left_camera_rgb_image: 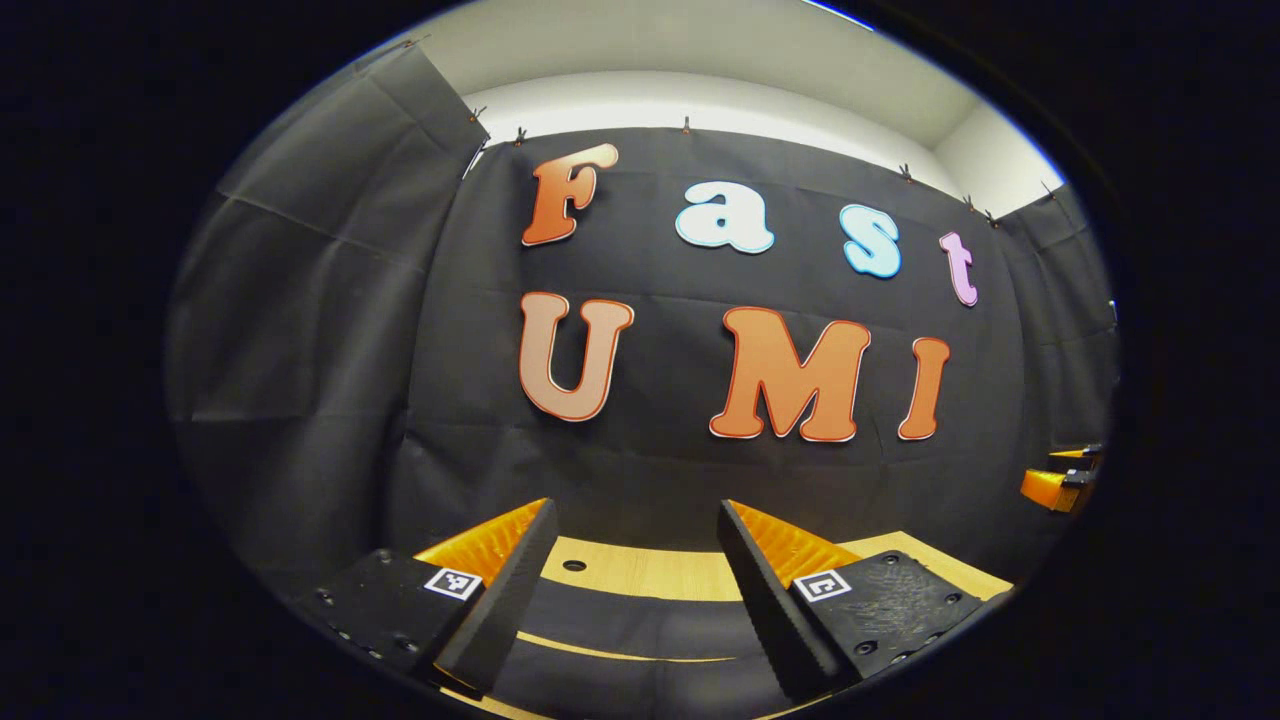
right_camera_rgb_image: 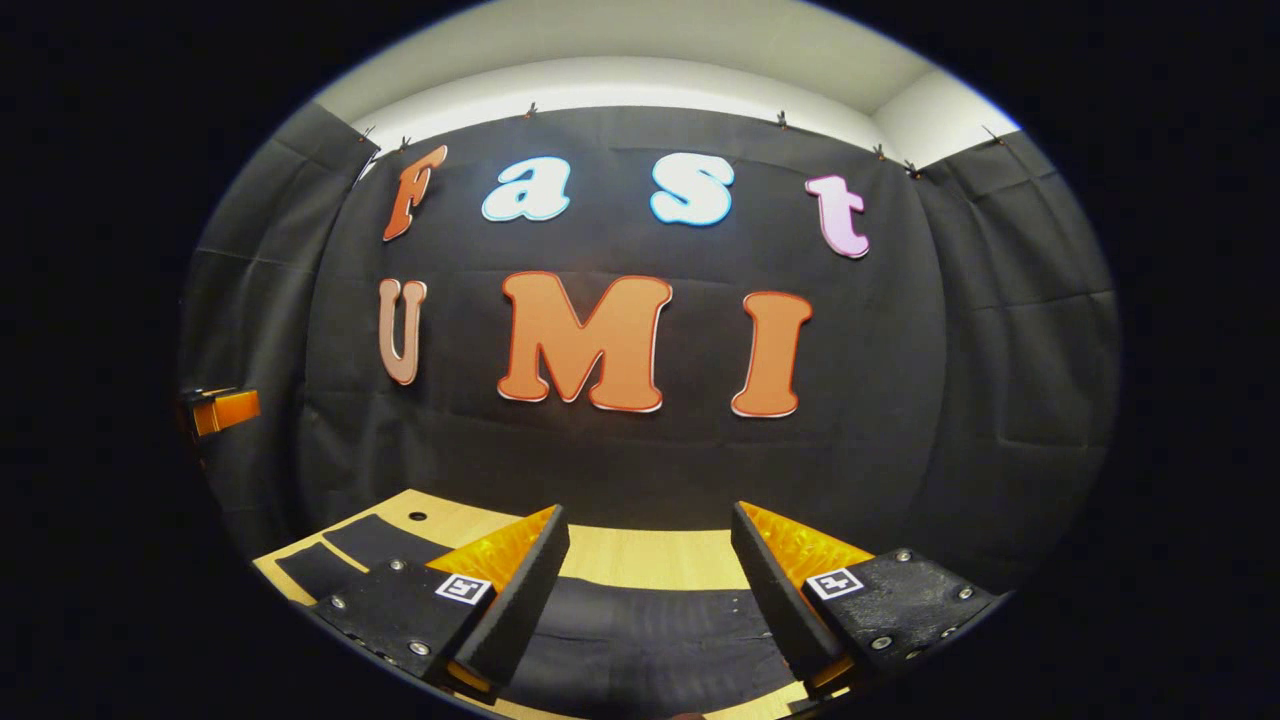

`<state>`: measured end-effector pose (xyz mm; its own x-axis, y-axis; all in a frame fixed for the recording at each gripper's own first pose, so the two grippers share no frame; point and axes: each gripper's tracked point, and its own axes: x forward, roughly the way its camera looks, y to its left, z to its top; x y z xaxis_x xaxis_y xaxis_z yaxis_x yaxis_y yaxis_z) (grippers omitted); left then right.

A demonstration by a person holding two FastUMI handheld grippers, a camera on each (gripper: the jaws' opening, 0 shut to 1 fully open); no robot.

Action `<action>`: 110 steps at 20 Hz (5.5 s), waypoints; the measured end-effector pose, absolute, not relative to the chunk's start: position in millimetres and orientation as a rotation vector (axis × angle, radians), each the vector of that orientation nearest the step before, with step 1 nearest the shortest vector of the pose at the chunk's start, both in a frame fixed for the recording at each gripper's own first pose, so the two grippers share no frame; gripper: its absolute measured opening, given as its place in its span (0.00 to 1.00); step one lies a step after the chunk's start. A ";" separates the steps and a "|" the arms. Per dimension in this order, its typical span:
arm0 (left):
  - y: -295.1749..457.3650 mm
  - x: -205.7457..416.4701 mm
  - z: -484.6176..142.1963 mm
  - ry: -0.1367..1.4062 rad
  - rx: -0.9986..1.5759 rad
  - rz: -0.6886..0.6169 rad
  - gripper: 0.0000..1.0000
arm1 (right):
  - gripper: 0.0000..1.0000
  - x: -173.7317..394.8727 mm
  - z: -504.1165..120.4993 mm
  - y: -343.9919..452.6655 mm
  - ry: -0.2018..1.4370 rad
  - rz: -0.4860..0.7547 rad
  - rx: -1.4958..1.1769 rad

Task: Grasp the waist and the cuffs of the jeans and fold them to make the two legs overlap; first hold the waist and fold one-third of the jeans toward the cuffs, then hold the cuffs and fold the remaining one-third in the same direction to finish folding.

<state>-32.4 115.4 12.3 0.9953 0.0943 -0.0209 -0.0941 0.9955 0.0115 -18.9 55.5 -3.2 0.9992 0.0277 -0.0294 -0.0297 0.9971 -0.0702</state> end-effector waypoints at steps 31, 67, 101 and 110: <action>238.5 -123.4 -362.2 0.860 -1.158 0.788 0.98 | 0.97 19.3 -165.9 39.7 0.532 0.046 0.218; 239.2 -37.1 -361.8 0.684 -1.197 0.549 0.01 | 0.98 -76.7 -312.8 -99.3 0.839 -0.469 1.032; 233.1 -16.4 -295.8 0.983 -1.060 0.774 0.01 | 0.05 33.7 -306.3 -118.5 0.836 -0.717 1.218; 233.9 76.8 -282.4 1.072 -0.965 0.750 0.01 | 0.05 112.3 -274.9 -100.9 0.851 -0.722 1.214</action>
